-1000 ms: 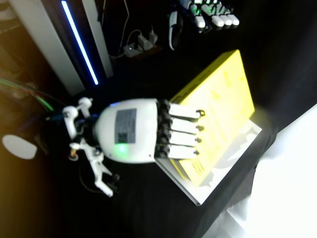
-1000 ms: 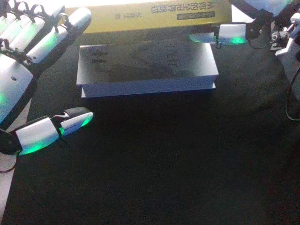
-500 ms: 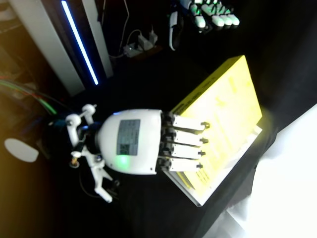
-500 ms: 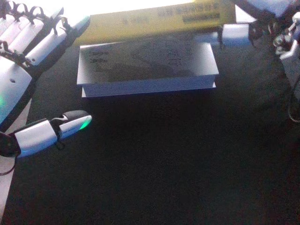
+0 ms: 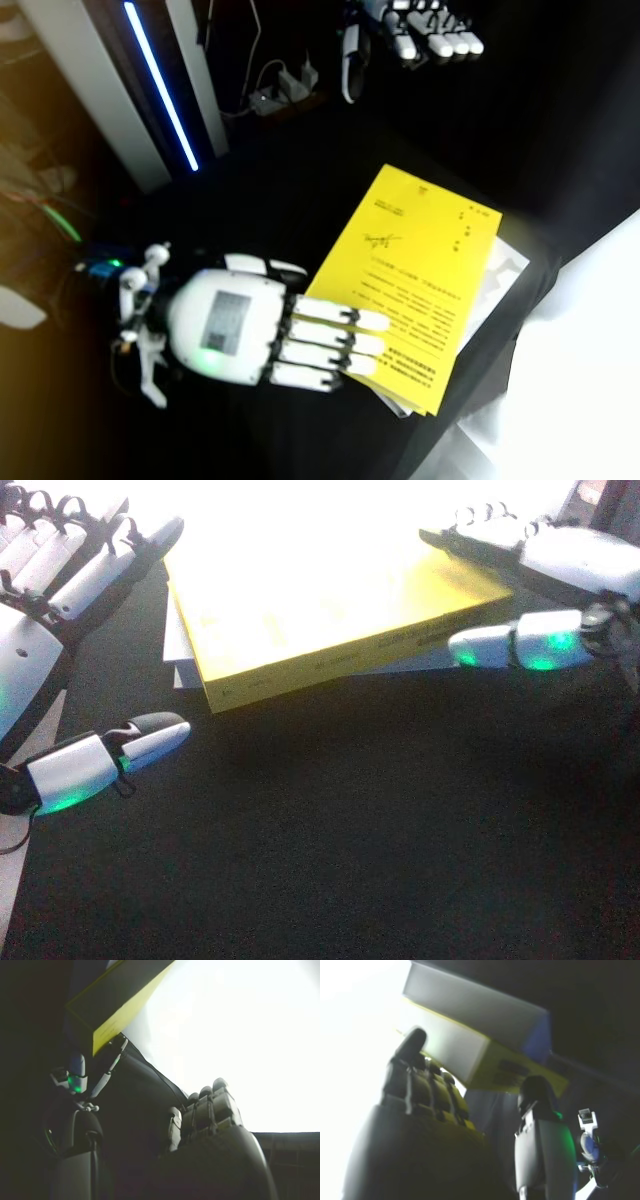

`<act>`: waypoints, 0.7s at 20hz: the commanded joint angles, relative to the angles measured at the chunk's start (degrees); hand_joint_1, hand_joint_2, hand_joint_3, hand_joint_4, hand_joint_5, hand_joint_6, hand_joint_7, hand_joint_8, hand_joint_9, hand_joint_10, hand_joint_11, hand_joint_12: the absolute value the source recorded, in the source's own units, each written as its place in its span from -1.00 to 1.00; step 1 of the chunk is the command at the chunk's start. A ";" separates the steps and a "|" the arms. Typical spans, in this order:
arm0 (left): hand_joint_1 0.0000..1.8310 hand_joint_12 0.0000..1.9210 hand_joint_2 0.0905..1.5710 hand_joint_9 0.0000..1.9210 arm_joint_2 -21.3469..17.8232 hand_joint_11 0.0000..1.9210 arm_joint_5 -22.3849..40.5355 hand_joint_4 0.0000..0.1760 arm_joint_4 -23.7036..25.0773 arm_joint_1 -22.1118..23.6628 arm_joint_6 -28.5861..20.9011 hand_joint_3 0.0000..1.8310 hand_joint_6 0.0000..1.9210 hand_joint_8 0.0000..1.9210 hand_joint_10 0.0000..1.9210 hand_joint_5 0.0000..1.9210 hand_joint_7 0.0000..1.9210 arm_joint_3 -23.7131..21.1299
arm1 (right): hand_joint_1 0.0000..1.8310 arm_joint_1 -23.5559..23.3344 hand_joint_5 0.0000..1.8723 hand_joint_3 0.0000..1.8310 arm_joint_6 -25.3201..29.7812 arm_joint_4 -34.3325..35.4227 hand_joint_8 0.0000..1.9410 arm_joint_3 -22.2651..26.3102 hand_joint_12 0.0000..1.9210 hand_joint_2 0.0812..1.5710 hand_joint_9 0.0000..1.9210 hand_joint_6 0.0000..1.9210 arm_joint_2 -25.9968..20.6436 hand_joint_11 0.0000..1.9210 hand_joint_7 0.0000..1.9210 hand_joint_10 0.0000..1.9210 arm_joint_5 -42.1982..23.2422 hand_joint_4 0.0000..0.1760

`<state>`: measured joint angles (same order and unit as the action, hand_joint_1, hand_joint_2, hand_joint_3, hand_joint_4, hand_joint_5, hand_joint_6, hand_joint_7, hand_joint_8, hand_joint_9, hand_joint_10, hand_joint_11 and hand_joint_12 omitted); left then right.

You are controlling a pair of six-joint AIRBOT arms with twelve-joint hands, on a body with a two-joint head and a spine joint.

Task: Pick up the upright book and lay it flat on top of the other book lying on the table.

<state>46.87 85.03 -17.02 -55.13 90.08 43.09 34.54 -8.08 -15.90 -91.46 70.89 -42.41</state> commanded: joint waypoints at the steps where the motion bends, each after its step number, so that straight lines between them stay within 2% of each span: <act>1: -0.36 -1.00 0.33 -1.00 -0.53 -1.00 7.13 0.96 1.17 0.30 0.03 -0.99 -1.00 -1.00 -1.00 -1.00 -1.00 -0.06 | -0.58 -0.28 -1.00 -1.00 2.04 1.54 -1.00 -0.25 -0.98 0.39 -1.00 -1.00 -0.81 -1.00 -1.00 -1.00 -6.52 -0.83; 2: -0.35 -1.00 0.33 -1.00 -0.67 -1.00 7.48 0.99 1.05 -0.04 0.03 -0.99 -1.00 -1.00 -1.00 -1.00 -1.00 -0.17 | -0.62 -0.16 -1.00 -1.00 4.05 1.10 -1.00 0.13 -1.00 0.37 -1.00 -1.00 -1.30 -1.00 -1.00 -1.00 -7.93 -0.92; 3: -0.36 -1.00 0.33 -1.00 -0.93 -1.00 7.66 0.96 0.88 -0.41 0.03 -1.00 -1.00 -1.00 -1.00 -1.00 -1.00 -0.30 | -0.61 -0.13 -1.00 -1.00 5.71 0.88 -1.00 0.70 -1.00 0.34 -1.00 -1.00 -1.99 -1.00 -1.00 -1.00 -10.42 -0.08; 4: -0.36 -1.00 0.33 -1.00 -1.13 -1.00 7.69 0.98 0.62 -0.60 0.03 -1.00 -1.00 -1.00 -1.00 -1.00 -1.00 -0.42 | -0.56 -0.13 -1.00 -1.00 6.83 0.88 -1.00 1.94 -1.00 0.33 -1.00 -1.00 -3.16 -1.00 -1.00 -1.00 -12.99 0.10; 5: -0.36 -1.00 0.33 -1.00 -1.18 -1.00 7.69 0.98 0.56 -0.62 0.03 -1.00 -1.00 -1.00 -1.00 -1.00 -1.00 -0.44 | -0.56 -0.13 -1.00 -1.00 6.92 0.94 -1.00 3.06 -1.00 0.33 -1.00 -1.00 -4.32 -1.00 -1.00 -1.00 -14.58 0.10; 7: -0.33 -1.00 0.34 -1.00 -1.22 -1.00 7.68 1.00 0.22 -0.71 0.03 -0.99 -1.00 -1.00 -1.00 -1.00 -1.00 -0.45 | -0.57 -0.15 -1.00 -1.00 6.91 1.16 -1.00 6.02 -1.00 0.35 -1.00 -1.00 -7.12 -1.00 -1.00 -1.00 -17.84 0.36; 8: -0.36 -1.00 0.33 -1.00 -1.33 -1.00 7.67 1.00 0.04 -0.87 0.03 -1.00 -1.00 -1.00 -1.00 -1.00 -1.00 -0.46 | -0.70 -0.16 -1.00 -1.00 6.91 1.18 -1.00 7.26 -1.00 0.35 -1.00 -1.00 -8.25 -1.00 -1.00 -1.00 -19.66 -0.13; 9: -0.36 -1.00 0.31 -1.00 -1.45 -1.00 7.68 1.00 -0.18 -0.98 0.03 -1.00 -1.00 -1.00 -1.00 -1.00 -1.00 -0.49 | -0.69 -0.16 -1.00 -1.00 6.90 1.22 -1.00 8.41 -1.00 0.34 -1.00 -1.00 -9.32 -1.00 -1.00 -1.00 -21.10 -0.04; 10: -0.36 -1.00 0.32 -1.00 -1.70 -1.00 7.70 1.00 -0.28 -1.09 0.03 -1.00 -1.00 -1.00 -1.00 -1.00 -1.00 -0.58 | -0.66 -0.17 -1.00 -1.00 6.88 1.27 -1.00 9.83 -1.00 0.32 -1.00 -1.00 -10.81 -1.00 -1.00 -1.00 -22.96 0.15; 11: -0.37 -1.00 0.32 -1.00 -1.95 -1.00 7.73 1.00 -0.28 -1.16 -0.97 -1.00 -1.00 -1.00 -1.00 -1.00 -1.00 -0.68 | -0.66 -0.18 -1.00 -1.00 6.88 1.43 -1.00 10.89 -1.00 0.34 -1.00 -1.00 -12.05 -1.00 -1.00 -1.00 -24.13 0.47; 12: -0.35 -1.00 0.31 -1.00 -2.18 -1.00 7.88 1.00 -0.28 -1.22 -0.97 -1.00 -1.00 -1.00 -1.00 -1.00 -1.00 -0.78 | -0.73 -0.18 -1.00 -1.00 6.87 1.58 -1.00 12.34 -1.00 0.36 -1.00 -1.00 -13.59 -1.00 -1.00 -1.00 -25.76 0.41; 13: -0.38 -1.00 0.31 -1.00 -2.40 -1.00 8.08 1.00 -0.29 -1.31 -0.97 -1.00 -1.00 -1.00 -1.00 -1.00 -1.00 -0.85 | -0.72 -0.18 -1.00 -0.98 6.85 1.71 -1.00 13.40 -0.99 0.43 -1.00 -1.00 -14.70 -0.98 -1.00 -1.00 -27.08 0.22; 14: -0.38 -1.00 0.32 -1.00 -2.66 -1.00 8.36 1.00 -0.36 -1.46 -0.97 -1.00 -1.00 -1.00 -1.00 -1.00 -1.00 -0.96 | -0.71 -0.18 -1.00 -0.96 6.70 1.83 -1.00 14.75 -0.97 0.49 -1.00 -1.00 -15.10 -0.95 -1.00 -1.00 -28.39 0.26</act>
<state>44.69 85.95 -18.52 -56.73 89.03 42.17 34.59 -1.89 -15.97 -76.20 55.33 -63.86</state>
